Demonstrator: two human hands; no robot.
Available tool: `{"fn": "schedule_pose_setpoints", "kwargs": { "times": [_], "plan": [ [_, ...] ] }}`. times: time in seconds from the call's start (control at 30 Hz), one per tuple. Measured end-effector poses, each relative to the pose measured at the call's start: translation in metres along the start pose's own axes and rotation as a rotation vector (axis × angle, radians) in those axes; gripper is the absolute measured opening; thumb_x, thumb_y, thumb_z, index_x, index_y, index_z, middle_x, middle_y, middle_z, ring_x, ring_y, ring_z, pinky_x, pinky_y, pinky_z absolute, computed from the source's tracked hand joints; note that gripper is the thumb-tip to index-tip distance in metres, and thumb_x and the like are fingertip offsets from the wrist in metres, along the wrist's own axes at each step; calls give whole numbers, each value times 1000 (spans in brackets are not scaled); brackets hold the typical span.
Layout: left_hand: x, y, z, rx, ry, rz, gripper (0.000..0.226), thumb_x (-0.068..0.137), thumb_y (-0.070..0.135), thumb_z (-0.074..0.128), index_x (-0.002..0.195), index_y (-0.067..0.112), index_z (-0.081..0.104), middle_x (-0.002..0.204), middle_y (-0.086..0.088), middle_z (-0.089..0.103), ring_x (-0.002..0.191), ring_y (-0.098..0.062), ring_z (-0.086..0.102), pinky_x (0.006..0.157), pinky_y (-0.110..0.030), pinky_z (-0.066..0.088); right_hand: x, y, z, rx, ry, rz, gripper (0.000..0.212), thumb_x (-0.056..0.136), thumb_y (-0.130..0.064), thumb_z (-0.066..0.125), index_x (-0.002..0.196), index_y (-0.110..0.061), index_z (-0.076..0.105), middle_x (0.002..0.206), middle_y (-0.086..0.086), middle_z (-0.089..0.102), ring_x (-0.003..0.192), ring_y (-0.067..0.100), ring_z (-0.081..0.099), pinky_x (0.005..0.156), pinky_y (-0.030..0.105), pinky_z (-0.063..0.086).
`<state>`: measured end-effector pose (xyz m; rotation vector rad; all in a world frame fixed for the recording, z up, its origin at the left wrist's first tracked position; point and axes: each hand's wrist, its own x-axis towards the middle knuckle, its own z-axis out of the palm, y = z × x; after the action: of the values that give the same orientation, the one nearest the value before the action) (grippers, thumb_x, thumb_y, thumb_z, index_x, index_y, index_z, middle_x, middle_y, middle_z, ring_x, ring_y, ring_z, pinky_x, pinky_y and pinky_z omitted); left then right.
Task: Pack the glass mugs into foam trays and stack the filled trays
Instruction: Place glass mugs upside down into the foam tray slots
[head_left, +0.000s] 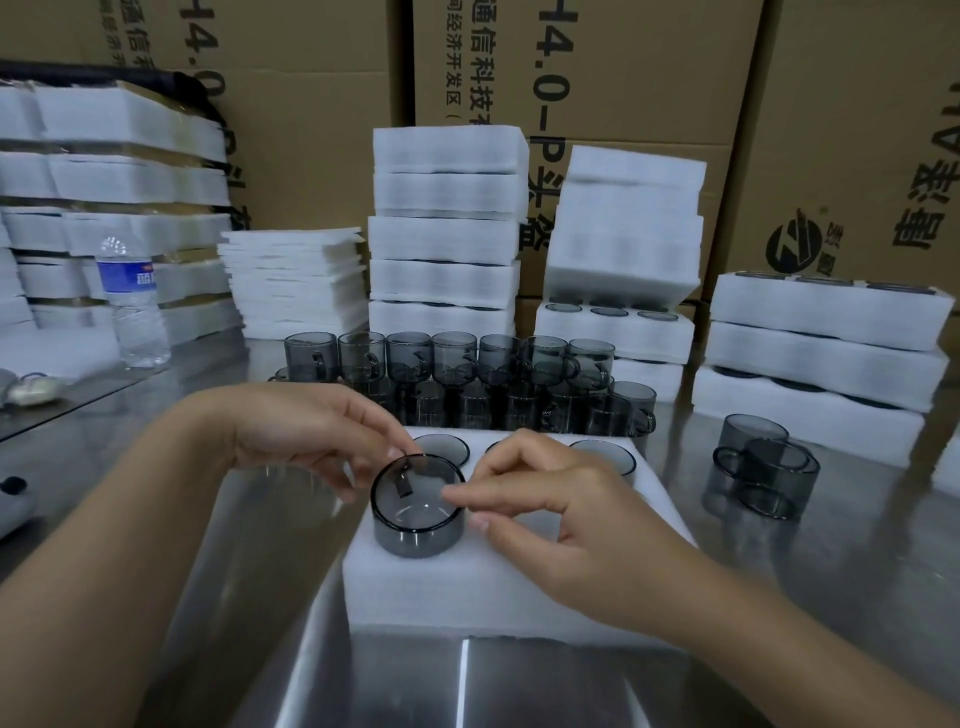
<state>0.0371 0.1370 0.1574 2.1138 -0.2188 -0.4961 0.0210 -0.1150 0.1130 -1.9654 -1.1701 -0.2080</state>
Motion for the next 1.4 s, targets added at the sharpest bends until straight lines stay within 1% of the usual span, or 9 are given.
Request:
{"fn": "schedule_pose_setpoints", "kwargs": {
  "times": [0.07,0.27,0.5,0.83,0.9,0.97,1.07,1.2,1.4],
  "plan": [
    [3,-2,-1,20,-1,-27,15,79,16,69,92,18,75,82,-8,62,69,-10,58,65,-21,52,0,1,1,-33,0,16,26,89,-13,65,112,-23,71,99,-7,58,90,10,56,83,25,45],
    [12,-8,0,131,79,-78,19,85,-3,61,93,13,62,66,3,49,59,-6,47,56,-18,43,-1,7,4,-145,-85,34,26,89,-27,62,114,-32,70,111,-22,53,102,5,55,90,26,44],
    [9,-9,0,99,15,-49,34,71,23,75,99,12,60,69,5,55,60,-3,52,57,-18,44,-1,9,4,-206,-162,38,31,88,-43,53,117,-38,66,112,-25,49,109,-1,49,91,27,44],
    [9,-8,0,182,4,-59,45,64,25,81,100,14,58,65,8,55,64,-9,52,57,-20,43,3,-2,-10,-227,-269,77,39,85,-59,53,119,-41,63,117,-27,53,109,-11,45,94,12,37],
    [10,-8,0,180,5,-49,43,66,22,82,101,14,58,65,9,55,64,-9,52,59,-21,44,5,-3,-28,-125,-212,156,44,78,-68,48,112,-45,65,107,-29,60,95,-10,55,83,10,45],
    [9,-8,0,159,1,-43,39,72,16,82,102,12,58,66,7,56,64,-8,54,61,-22,46,8,6,-49,-84,47,230,37,75,-65,51,101,-46,69,96,-28,64,82,-8,58,70,9,45],
    [8,-6,0,125,-19,-59,38,73,15,79,104,11,58,65,3,58,61,-11,57,61,-23,50,9,35,-80,-470,369,398,26,87,-44,54,107,-37,68,94,-18,63,84,-1,56,70,17,43],
    [5,3,6,171,-5,-72,15,81,26,73,92,19,65,51,1,50,44,-14,48,46,-20,42,-2,71,-105,-1081,61,882,45,92,-45,45,131,-25,48,125,4,51,116,25,46,92,38,38],
    [14,25,29,-29,371,431,20,76,40,74,72,21,67,46,8,38,40,-6,30,39,-11,26,-8,91,-106,-1162,-52,1085,45,87,-48,47,125,-25,44,124,1,49,120,25,41,98,38,28]
  ]
}}
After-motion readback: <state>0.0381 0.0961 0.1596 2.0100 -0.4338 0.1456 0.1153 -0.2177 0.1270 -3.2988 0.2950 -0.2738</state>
